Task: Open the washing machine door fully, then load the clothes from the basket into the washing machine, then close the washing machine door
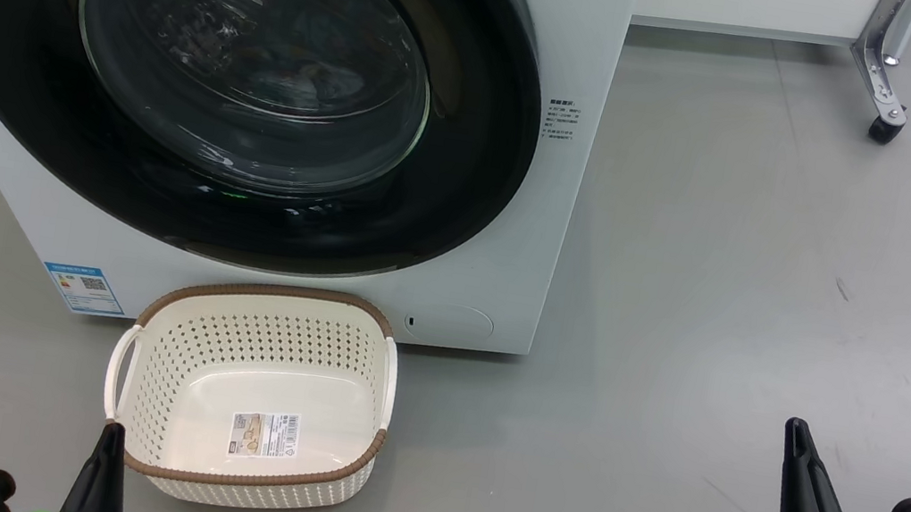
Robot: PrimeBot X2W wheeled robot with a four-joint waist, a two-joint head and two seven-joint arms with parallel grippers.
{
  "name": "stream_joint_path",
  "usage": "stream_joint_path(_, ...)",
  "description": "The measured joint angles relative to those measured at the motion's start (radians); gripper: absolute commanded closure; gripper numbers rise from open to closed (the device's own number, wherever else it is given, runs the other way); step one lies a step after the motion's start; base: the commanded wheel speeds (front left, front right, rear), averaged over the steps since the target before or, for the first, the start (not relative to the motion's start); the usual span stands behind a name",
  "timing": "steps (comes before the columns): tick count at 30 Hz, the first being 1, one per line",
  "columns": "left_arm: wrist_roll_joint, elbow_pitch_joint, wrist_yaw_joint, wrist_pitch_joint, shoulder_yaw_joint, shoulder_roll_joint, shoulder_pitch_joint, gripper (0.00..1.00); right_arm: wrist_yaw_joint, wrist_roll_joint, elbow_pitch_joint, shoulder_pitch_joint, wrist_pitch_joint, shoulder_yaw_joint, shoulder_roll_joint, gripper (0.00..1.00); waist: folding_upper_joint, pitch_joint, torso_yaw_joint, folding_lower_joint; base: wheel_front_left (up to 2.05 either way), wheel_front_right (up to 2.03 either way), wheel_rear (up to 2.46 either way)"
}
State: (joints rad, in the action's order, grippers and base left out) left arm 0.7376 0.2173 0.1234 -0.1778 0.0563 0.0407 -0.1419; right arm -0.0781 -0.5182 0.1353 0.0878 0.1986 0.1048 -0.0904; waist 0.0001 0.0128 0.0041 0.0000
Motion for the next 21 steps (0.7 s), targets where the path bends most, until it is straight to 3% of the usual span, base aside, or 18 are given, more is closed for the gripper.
stream_joint_path(21, 0.246, 0.006, 0.000, 0.072, -0.025, 0.005, 0.046, 1.00, -0.003, -0.309, 0.032, -0.030, -0.074, -0.047, 0.002, 1.00, 0.0000, -0.002, -0.001, 0.0000, 0.00, 0.00, 0.00)
